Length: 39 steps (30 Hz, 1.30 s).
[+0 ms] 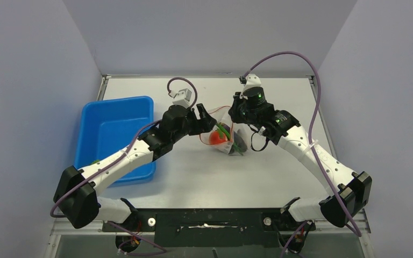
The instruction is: Place the food in the zip-top bag and seal the zipper
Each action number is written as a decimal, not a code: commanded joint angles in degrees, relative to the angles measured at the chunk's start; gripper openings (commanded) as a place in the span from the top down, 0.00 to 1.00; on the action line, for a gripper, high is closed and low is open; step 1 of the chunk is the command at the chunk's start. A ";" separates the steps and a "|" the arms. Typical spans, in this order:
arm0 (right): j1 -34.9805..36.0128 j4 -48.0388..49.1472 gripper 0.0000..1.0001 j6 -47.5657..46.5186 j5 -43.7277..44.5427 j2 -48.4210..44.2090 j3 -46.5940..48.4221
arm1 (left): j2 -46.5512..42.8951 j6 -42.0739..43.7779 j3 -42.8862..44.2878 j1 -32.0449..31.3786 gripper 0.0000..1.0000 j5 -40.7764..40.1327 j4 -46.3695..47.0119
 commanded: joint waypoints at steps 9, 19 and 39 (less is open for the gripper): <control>-0.28 1.53 1.00 -1.10 1.85 -4.51 1.24 | -10.31 -1.83 8.44 4.98 0.28 -15.54 -22.36; -0.83 0.30 1.00 -2.21 1.48 -2.68 4.52 | -13.36 -7.71 8.34 14.82 0.29 -21.61 -40.62; -0.91 -3.27 1.00 -4.56 -0.59 1.99 11.50 | -14.94 2.62 -1.59 38.23 0.24 -26.15 -50.24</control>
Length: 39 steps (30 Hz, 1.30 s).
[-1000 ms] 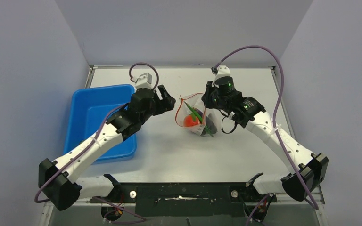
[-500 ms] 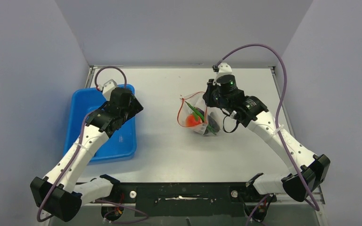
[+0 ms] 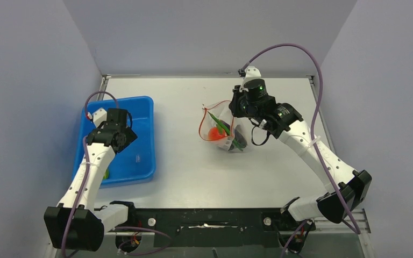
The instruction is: Place the food in the zip-top bag and seal the zipper
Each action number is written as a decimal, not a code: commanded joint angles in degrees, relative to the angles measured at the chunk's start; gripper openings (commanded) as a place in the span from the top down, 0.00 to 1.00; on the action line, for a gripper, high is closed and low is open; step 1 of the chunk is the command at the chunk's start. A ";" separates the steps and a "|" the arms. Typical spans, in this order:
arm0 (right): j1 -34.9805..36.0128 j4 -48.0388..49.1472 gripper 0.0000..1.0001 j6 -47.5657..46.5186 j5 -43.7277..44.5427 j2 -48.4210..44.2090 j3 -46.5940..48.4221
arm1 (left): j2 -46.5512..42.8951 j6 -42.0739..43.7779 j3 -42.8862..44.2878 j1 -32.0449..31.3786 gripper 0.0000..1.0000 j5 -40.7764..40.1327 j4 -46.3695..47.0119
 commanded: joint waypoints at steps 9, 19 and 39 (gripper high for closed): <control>-0.51 -0.69 1.00 -2.62 -3.56 0.72 6.83 | 3.06 6.90 -0.15 3.11 0.19 -11.40 0.88; -1.01 1.81 1.00 -3.18 -5.12 -1.69 3.57 | 6.23 19.20 -4.09 4.45 0.14 -19.75 8.19; -1.12 1.28 1.00 -4.28 -6.51 -3.69 2.62 | 20.90 13.54 1.58 12.41 0.08 -15.43 2.41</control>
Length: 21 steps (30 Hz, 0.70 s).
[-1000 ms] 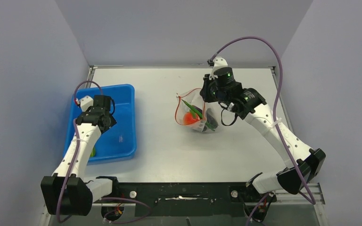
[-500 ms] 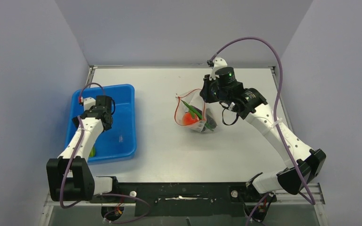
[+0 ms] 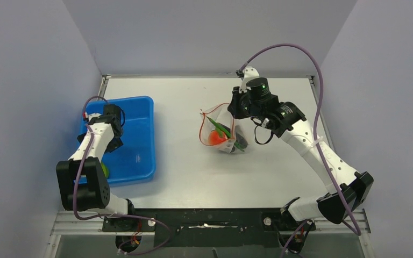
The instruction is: Place the food in the zip-top bag and seal the zipper
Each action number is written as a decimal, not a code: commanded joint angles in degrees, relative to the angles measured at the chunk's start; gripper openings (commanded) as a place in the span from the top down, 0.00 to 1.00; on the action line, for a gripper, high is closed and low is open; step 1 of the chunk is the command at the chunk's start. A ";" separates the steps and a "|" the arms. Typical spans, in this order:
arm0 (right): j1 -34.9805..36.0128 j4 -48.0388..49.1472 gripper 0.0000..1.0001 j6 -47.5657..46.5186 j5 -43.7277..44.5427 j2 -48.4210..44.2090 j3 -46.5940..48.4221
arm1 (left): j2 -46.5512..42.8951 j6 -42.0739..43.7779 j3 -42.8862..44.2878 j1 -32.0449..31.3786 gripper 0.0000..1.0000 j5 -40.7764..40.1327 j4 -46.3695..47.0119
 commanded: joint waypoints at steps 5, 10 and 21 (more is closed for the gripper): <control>-0.33 3.73 1.00 0.01 0.74 -4.69 0.25 | 1.71 4.74 -2.27 4.40 0.12 1.84 6.86; -0.39 3.47 1.00 -0.01 0.90 -3.75 1.75 | 4.13 7.06 -1.85 7.87 0.12 3.81 7.15; -0.73 3.06 1.00 -0.57 1.12 -2.99 2.88 | 5.19 12.47 -3.46 8.21 0.23 9.14 9.09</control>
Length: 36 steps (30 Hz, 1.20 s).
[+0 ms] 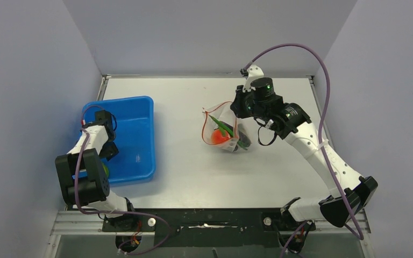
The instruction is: Place the food in the zip-top bag and seal the zipper
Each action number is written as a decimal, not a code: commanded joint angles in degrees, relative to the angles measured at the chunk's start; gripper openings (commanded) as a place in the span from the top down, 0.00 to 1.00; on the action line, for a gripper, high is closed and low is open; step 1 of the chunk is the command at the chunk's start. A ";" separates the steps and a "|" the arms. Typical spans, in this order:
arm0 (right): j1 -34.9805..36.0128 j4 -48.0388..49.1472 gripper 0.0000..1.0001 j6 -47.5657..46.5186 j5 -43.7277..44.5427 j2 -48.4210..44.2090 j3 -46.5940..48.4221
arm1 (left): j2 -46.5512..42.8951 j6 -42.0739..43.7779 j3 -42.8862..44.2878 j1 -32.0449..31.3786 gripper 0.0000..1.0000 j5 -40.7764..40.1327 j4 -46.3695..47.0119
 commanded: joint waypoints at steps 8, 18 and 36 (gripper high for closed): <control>-0.94 3.12 1.00 -0.99 1.09 -0.73 3.19 | 4.09 3.35 1.33 1.96 0.30 4.34 2.36; -1.39 3.47 1.00 -0.64 1.96 -0.49 3.16 | 2.22 7.78 1.85 2.95 0.47 6.55 5.50; -1.48 1.11 1.00 1.15 3.22 0.06 4.87 | -0.22 3.05 7.72 -1.78 0.57 11.21 2.64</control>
